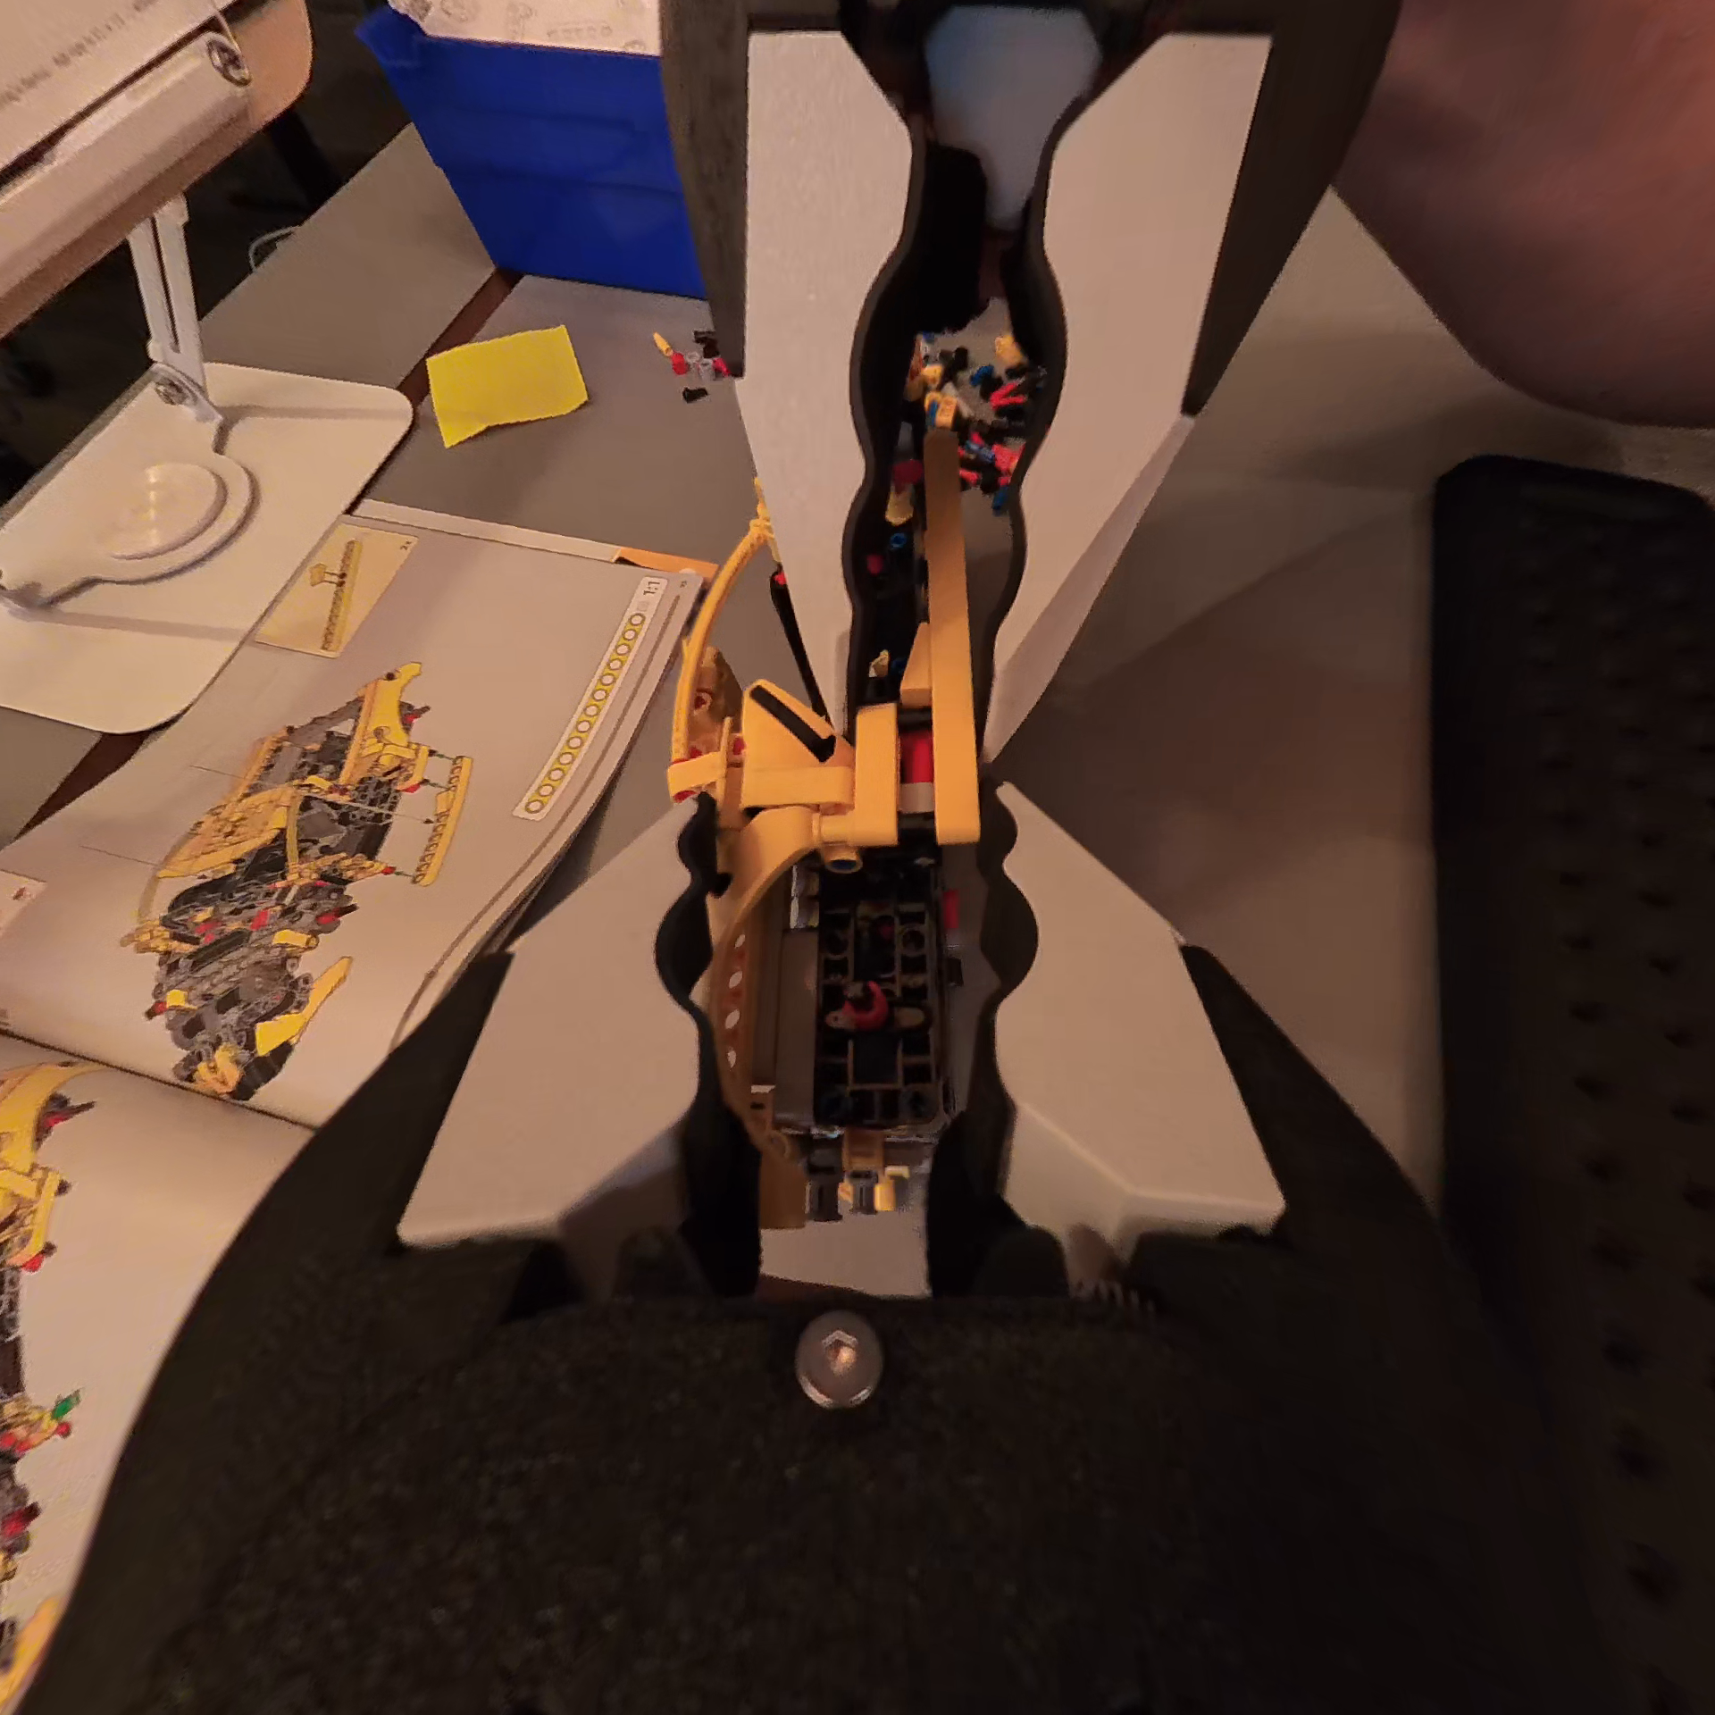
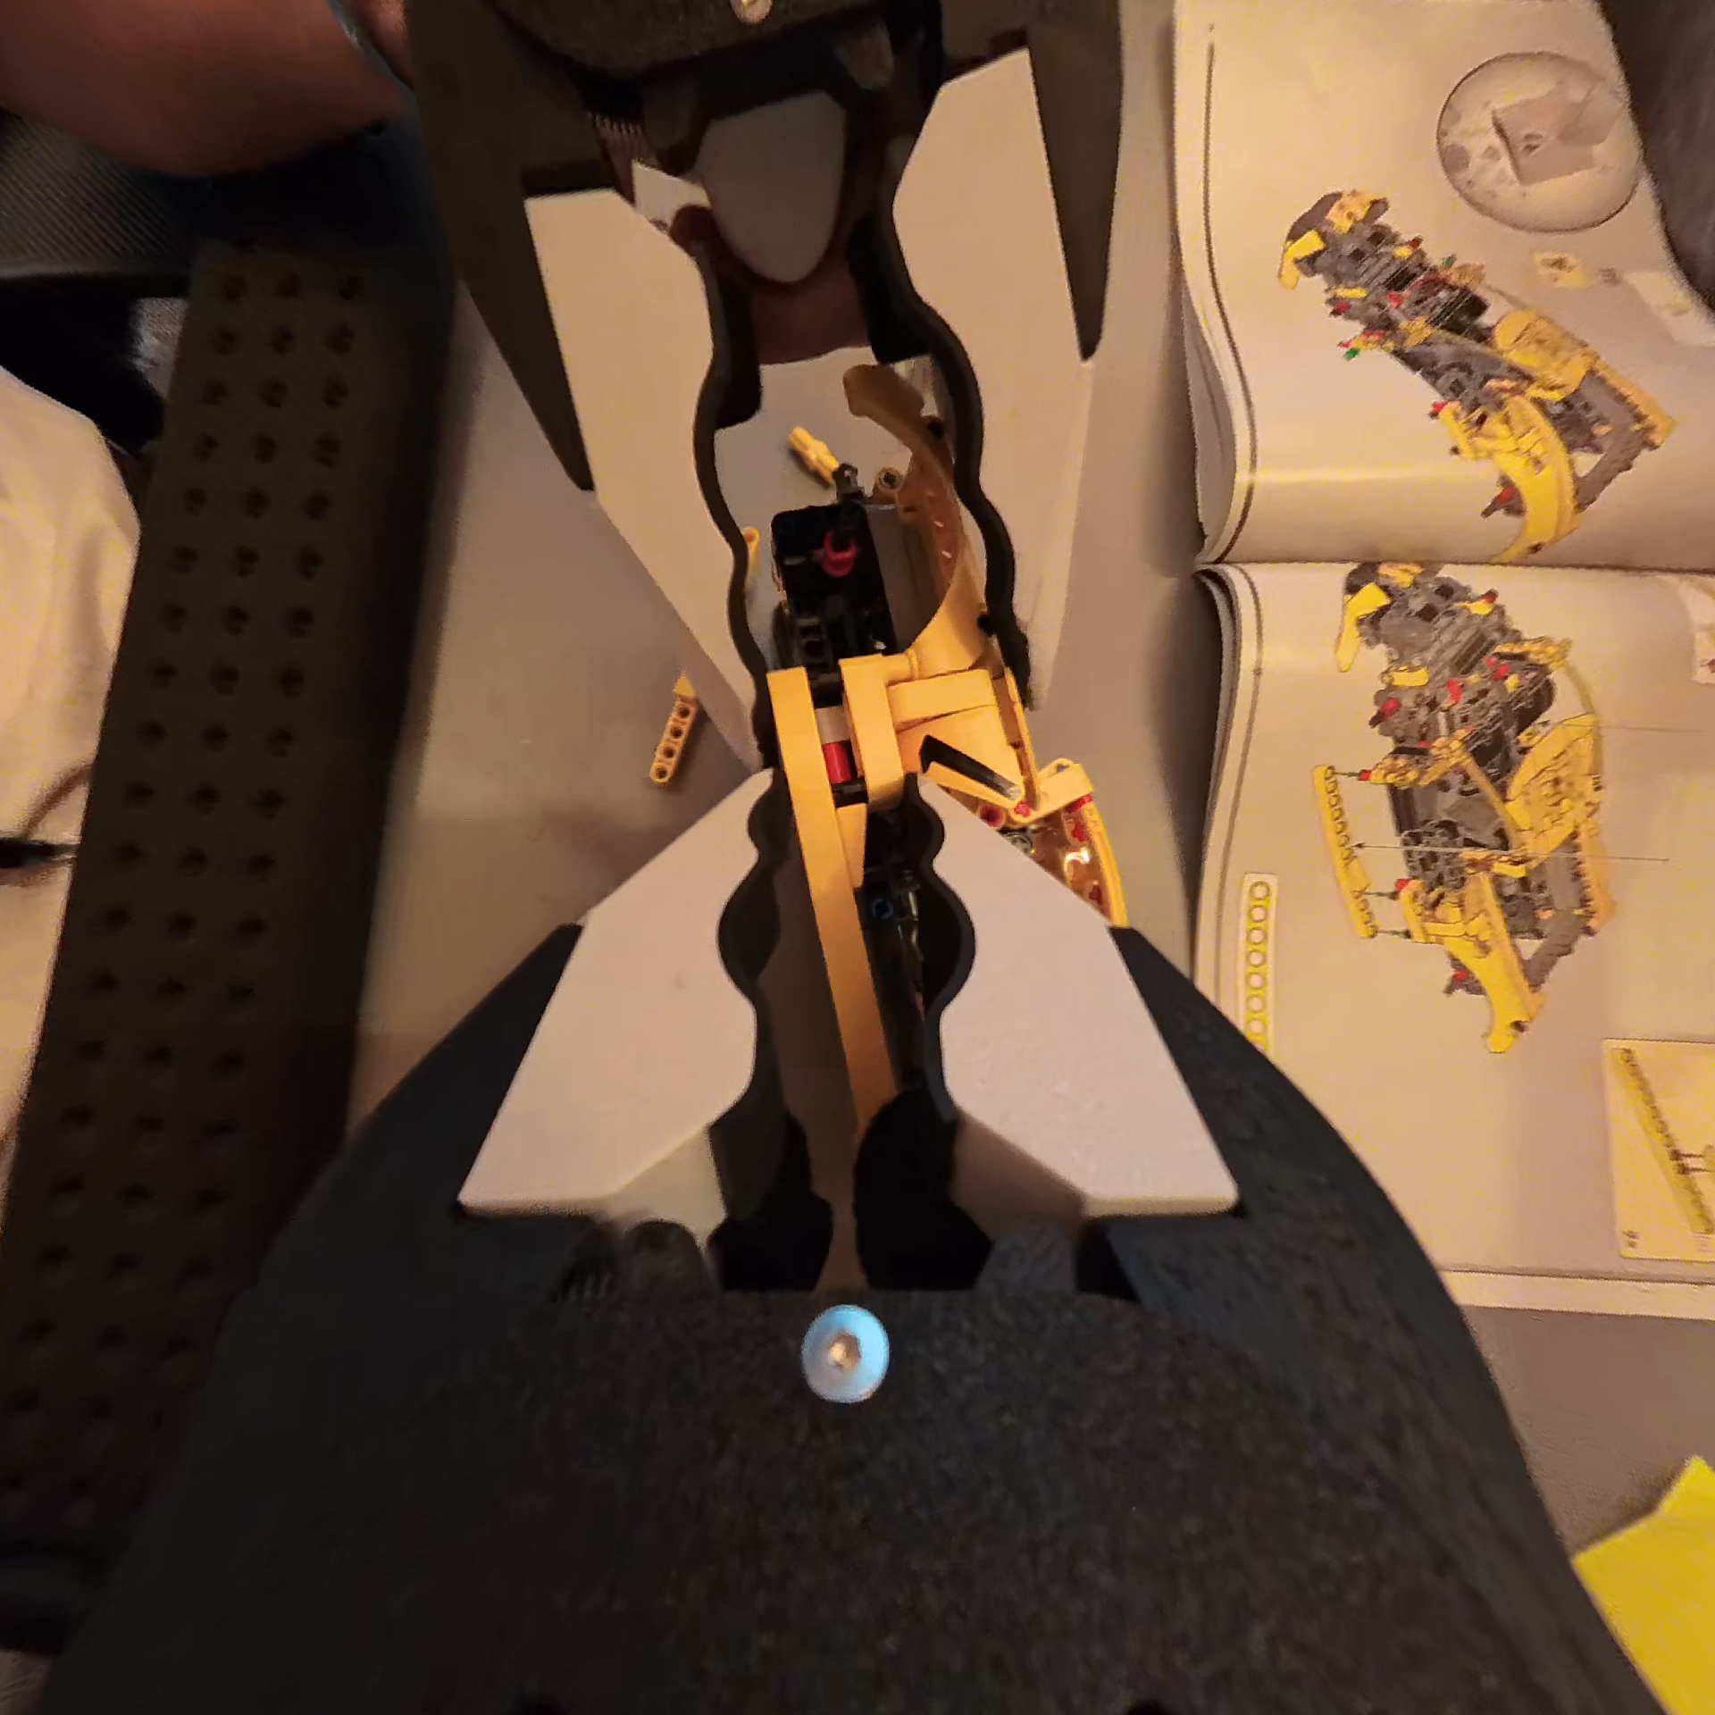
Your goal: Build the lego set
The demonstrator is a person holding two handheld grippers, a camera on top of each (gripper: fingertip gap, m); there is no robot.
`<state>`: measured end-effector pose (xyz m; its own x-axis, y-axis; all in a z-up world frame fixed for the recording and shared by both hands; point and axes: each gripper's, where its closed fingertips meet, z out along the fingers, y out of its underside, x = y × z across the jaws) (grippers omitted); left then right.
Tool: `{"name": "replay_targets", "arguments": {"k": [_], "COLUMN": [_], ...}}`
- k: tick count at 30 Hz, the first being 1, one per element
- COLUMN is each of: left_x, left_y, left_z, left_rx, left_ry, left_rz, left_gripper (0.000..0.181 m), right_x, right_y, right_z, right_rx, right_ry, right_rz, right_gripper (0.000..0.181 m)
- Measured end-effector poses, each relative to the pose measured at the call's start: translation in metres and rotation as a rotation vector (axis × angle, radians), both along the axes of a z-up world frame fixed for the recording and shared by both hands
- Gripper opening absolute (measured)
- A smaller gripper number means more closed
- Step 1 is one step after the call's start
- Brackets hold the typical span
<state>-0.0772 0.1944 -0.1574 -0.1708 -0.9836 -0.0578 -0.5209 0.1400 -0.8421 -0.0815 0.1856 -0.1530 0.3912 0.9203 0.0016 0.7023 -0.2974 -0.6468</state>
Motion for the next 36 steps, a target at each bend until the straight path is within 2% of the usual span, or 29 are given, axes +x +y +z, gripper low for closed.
{"name": "replay_targets", "arguments": {"k": [10,14,20,28,33,36], "left_x": [0.001,0.002,0.002,0.002,0.002,0.001], "left_y": [-0.002,-0.004,-0.006,-0.010,-0.010,-0.011], "left_z": [0.002,0.003,0.003,0.003,0.003,0.002], "left_rx": [-0.040,-0.087,-0.059,-0.028,-0.074,-0.050], "left_ry": [-0.032,-0.045,-0.044,-0.047,-0.056,-0.056], "left_rz": [-0.014,-0.023,-0.032,-0.047,-0.043,-0.045], "left_gripper": [0.056,0.056,0.056,0.055,0.056,0.055], "right_x": [0.000,0.001,0.002,0.002,0.002,0.006], "right_y": [0.000,-0.002,-0.006,-0.008,-0.009,-0.011], "right_z": [0.000,0.001,0.000,-0.001,0.001,0.005], "right_rx": [0.097,0.053,0.004,0.106,-0.019,0.052], "right_ry": [0.020,0.055,0.029,0.006,0.018,-0.004], "right_rz": [0.030,0.032,0.040,0.124,0.033,0.024], "right_gripper": [0.022,0.022,0.022,0.021,0.022,0.033]}}
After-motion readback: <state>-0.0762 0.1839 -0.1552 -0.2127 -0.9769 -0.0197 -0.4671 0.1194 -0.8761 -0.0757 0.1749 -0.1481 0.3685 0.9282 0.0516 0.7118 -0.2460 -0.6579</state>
